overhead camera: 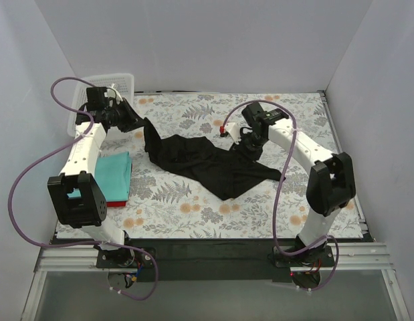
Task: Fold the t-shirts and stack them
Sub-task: Flatten the tshirt out
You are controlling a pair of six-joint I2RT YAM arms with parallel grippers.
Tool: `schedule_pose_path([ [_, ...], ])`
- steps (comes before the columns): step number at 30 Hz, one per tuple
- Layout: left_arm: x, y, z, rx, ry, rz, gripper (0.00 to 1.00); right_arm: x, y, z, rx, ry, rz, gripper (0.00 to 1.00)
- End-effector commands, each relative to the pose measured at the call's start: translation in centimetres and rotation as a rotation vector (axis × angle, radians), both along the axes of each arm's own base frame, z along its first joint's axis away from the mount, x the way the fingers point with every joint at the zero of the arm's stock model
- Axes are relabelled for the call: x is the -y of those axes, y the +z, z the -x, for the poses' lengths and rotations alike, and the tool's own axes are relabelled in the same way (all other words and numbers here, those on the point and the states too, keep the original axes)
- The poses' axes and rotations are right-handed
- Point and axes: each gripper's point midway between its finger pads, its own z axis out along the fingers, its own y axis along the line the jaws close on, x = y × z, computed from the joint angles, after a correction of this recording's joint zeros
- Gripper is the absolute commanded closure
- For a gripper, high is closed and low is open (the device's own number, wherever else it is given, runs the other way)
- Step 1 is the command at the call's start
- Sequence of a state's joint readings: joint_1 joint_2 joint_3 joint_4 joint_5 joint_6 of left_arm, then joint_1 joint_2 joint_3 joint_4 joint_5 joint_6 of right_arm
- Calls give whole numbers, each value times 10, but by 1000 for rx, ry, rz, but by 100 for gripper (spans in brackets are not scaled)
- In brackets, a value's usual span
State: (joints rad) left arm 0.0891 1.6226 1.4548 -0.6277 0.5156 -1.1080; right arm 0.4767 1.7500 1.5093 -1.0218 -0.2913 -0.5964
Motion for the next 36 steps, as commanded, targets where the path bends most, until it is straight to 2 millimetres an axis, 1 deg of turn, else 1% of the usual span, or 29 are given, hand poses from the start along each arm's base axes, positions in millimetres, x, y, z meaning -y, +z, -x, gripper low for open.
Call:
schedule_pose_path([
  [1,2,5,2,10,-6,19,100,-37,4,-26,42,-32,-72,51],
  [2,2,3,2,7,-6,16,100,-45,-8,-29,25,-21,-52,51],
  [3,1,1,2,1,-5,17,100,-52,-6,-35,34,-20,-56,51],
  [4,1,-1,2,-4,-4,15,100,-57,-16,-37,17,-14,-41,50],
  [6,1,-3,3,-4,-8,11,100,-63,-19,-42,27,-7,-33,50],
  [8,1,-6,3,-9,-8,7,100,-66,-28,-46,34,8,-5,49],
  [11,1,-7,3,-9,-11,6,100,-71,-35,-54,55,19,18,49],
  [12,1,-9,3,-12,-10,5,100,-73,-34,-59,69,18,15,49],
  [13,1,-10,3,-14,-10,5,100,-74,-41,-60,62,18,27,48],
  [15,0,-10,3,-14,-7,6,100,-74,-45,-64,65,20,38,47],
  [17,-1,-11,2,-16,-7,3,100,-75,-50,-66,62,26,47,47],
  [21,-3,-13,2,-17,-1,-9,100,-76,-60,-59,39,55,54,45],
  [23,-2,-14,1,-18,-1,-7,100,-75,-69,-56,26,63,67,45],
  [26,-1,-18,1,-28,-1,-2,100,-72,-80,-56,19,71,84,44],
  [28,-2,-21,2,-35,5,-6,100,-73,-84,-56,14,76,86,50],
  [29,-3,-23,2,-40,8,-9,100,-72,-85,-55,10,77,88,56],
  [30,-5,-23,2,-42,14,-13,100,-73,-84,-55,12,80,87,75],
  [32,-8,-29,5,-58,39,-29,100,-71,-79,-54,24,88,83,93],
  [33,-11,-31,6,-66,56,-36,100,-67,-78,-51,21,86,90,99],
  [35,-18,-38,8,-89,99,-62,100,-63,-62,-47,53,100,77,99],
  [36,-19,-40,11,-101,107,-68,100,-56,-63,-39,43,101,88,99],
])
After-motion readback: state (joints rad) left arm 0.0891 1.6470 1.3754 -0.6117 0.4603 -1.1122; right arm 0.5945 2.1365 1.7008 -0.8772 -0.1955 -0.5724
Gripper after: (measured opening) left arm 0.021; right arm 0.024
